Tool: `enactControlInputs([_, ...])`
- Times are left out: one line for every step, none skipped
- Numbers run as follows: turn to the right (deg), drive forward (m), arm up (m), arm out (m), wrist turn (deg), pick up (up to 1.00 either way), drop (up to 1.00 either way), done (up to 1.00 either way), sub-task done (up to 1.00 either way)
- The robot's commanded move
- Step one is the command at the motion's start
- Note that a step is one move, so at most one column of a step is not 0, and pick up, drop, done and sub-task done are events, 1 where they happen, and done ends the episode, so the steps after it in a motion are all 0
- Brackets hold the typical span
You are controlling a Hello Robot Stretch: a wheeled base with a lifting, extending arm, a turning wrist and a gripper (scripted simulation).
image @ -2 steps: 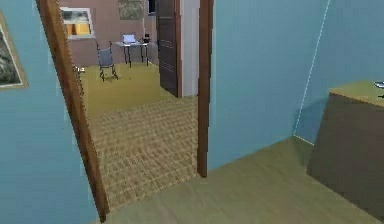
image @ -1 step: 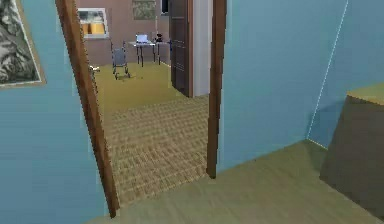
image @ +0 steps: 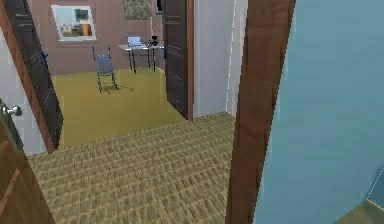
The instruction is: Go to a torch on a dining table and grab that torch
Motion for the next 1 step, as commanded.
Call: enactControlInputs([0.0,0.20,0.00,0.00,0.0,0.00,0.00,0.00,0.00])
